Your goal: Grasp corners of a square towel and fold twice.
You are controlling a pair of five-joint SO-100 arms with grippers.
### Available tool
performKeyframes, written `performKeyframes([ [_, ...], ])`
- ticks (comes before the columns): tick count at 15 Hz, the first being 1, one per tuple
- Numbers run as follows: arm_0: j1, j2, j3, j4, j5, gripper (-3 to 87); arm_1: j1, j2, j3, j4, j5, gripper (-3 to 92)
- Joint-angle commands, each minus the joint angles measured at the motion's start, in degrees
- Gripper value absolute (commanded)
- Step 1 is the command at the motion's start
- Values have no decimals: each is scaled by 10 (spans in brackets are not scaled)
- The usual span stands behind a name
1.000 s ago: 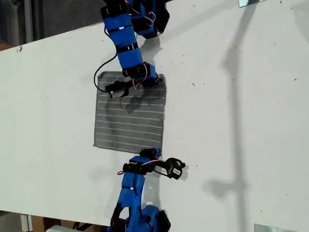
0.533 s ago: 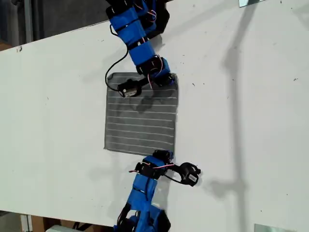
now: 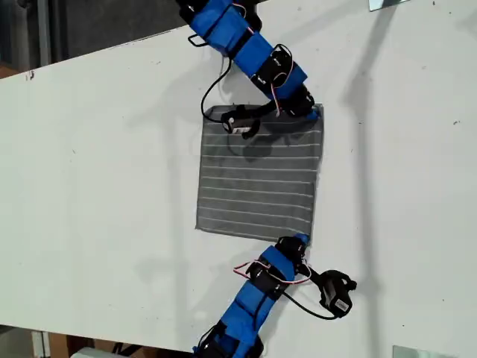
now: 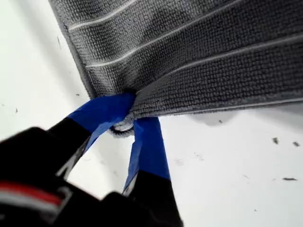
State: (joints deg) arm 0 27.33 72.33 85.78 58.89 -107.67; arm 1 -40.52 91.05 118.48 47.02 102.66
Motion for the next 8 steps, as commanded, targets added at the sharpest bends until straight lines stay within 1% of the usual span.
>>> performKeyframes([
  [1, 12, 15, -46, 2, 11, -1, -25, 21, -48, 0, 13, -1],
  [2, 4, 18, -77, 24, 37, -1, -17, 18, -102, 62, 7, -1],
  [3, -14, 10, -120, 49, 70, -1, 1, 1, -166, 136, -14, -1],
  [4, -34, 7, -152, 77, 100, -1, 25, -7, -207, 187, -42, -1],
  [6, -84, 7, -210, 136, 159, -1, 84, 10, -227, 243, -94, -1],
  [8, -151, 14, -221, 176, 214, -1, 159, 34, -219, 306, -124, -1],
])
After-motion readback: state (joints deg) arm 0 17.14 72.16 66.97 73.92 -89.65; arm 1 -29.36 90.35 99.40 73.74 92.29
